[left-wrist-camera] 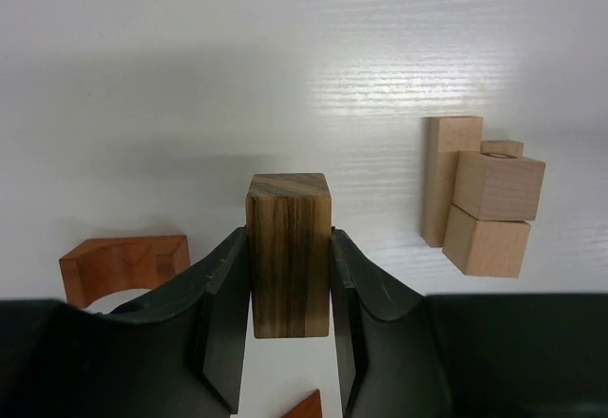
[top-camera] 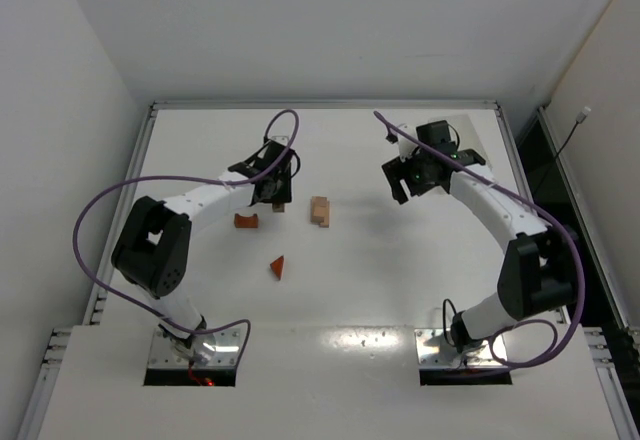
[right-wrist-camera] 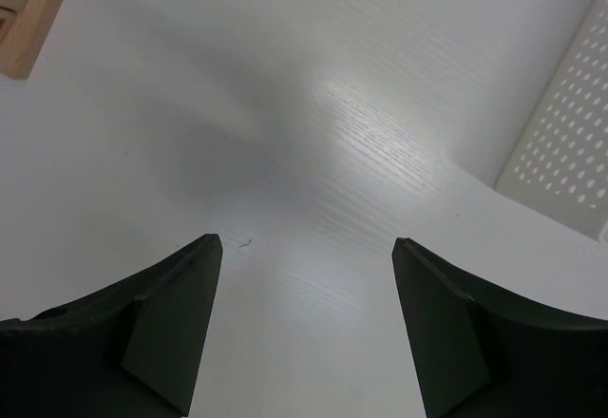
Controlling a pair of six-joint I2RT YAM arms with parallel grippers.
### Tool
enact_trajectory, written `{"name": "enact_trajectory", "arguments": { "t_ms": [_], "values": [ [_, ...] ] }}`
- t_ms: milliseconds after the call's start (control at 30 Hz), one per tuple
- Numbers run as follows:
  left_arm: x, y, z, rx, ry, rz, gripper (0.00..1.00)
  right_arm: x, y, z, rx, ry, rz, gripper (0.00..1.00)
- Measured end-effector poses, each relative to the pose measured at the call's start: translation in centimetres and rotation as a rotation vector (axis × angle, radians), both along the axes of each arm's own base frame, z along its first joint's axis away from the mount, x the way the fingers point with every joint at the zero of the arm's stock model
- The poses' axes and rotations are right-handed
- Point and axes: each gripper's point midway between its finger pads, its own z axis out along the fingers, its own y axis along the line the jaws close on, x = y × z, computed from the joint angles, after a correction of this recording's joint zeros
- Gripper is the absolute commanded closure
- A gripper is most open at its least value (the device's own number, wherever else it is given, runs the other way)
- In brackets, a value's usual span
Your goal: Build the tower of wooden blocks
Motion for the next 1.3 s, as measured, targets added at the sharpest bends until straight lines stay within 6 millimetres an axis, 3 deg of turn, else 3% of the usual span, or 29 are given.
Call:
{"name": "enact_trajectory", "arguments": {
  "t_ms": [133,300,433,767,1300],
  "values": [
    [-0.4,-1.3,0.7,0.009,-0.005,-0.024,1.00,-0.6,0.1,-0.6,0.000,0.019,0.016,0.30],
    [0.0,-5.6,2.8,-0.015,-0.059,-0.085,1.00,-0.5,0.1,-0.6,-0.002,0.018,0.015,0.30],
    [0.1,-7.7,2.8,-0.017,-0.065,-0.105,1.00,-0.5,0.0,-0.6,-0.003,0.017,0.013,0.30],
    [-0.2,-7.8,-0.9,0.053,0.025,-0.088,1.00,-0.5,-0.1,-0.6,-0.010,0.016,0.009,0.30],
    [-1.0,-9.6,-0.5,0.040,0.018,-0.128,1.00,-0.4,-0.2,-0.6,-0.015,0.014,0.004,0.30]
  ]
}}
